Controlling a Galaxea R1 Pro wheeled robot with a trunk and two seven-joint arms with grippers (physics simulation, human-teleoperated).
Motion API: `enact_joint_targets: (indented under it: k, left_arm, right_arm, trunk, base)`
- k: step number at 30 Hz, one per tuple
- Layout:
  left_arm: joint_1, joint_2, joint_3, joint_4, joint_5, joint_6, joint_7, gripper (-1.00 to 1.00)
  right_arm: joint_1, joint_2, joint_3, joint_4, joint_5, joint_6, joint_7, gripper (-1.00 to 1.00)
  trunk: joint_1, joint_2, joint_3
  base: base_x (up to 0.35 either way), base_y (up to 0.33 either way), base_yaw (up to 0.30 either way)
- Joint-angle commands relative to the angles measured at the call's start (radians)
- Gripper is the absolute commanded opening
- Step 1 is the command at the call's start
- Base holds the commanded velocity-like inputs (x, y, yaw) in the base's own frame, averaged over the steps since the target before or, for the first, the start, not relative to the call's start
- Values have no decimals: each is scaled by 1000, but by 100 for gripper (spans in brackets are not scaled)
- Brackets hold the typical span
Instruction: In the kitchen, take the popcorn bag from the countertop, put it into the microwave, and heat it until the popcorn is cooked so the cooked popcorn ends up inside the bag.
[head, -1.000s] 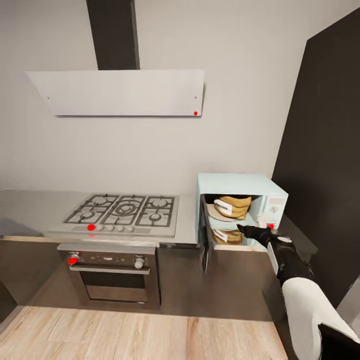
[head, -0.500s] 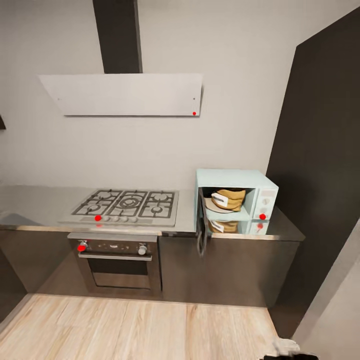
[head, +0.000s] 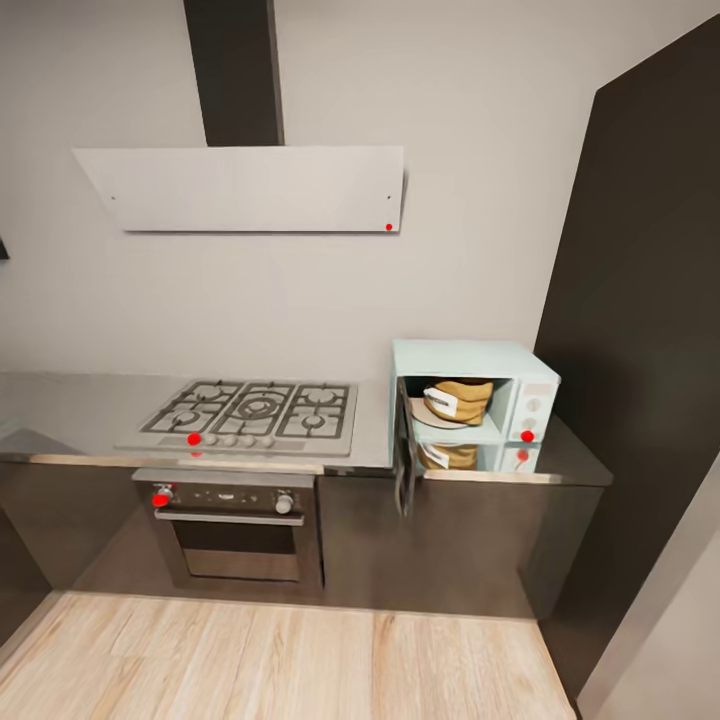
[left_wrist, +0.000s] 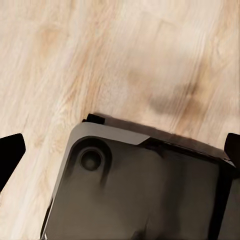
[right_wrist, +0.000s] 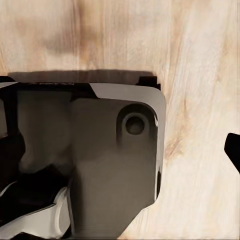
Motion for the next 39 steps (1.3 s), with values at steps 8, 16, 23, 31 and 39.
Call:
enact_joint_targets:
  k: [8,16,23,31,39]
  left_arm:
    - [-1,3,1,-95,-2,79,1,100]
    - [-1,3,1,-216,-1,137,1,100]
    - [-1,0,0,-204,1,133,0,100]
    - [-1,4,1,-350,-7,141,1,100]
    - [-273,-49,-12,-974,3,521,-19,100]
  right_arm:
    - [83,12,-9,3,7,0,-150,100]
    - [94,14,-9,3,8,-1,-159,100]
    - [94,12,-10,3,8,-2,-159,100]
    - [94,12,-9,3,9,-2,-159,100]
    - [94,12,-11,3,9,-45,-204,100]
  trunk:
    - [1,-2,-2]
    - [1,-2,-2]
    - [1,-2,-2]
    - [1,-2,-2]
    - [1,-2,-2]
  base:
    - [315,0,0]
    - [322,0,0]
    - [200,0,0]
    - [3,0,0]
    - [0,0,0]
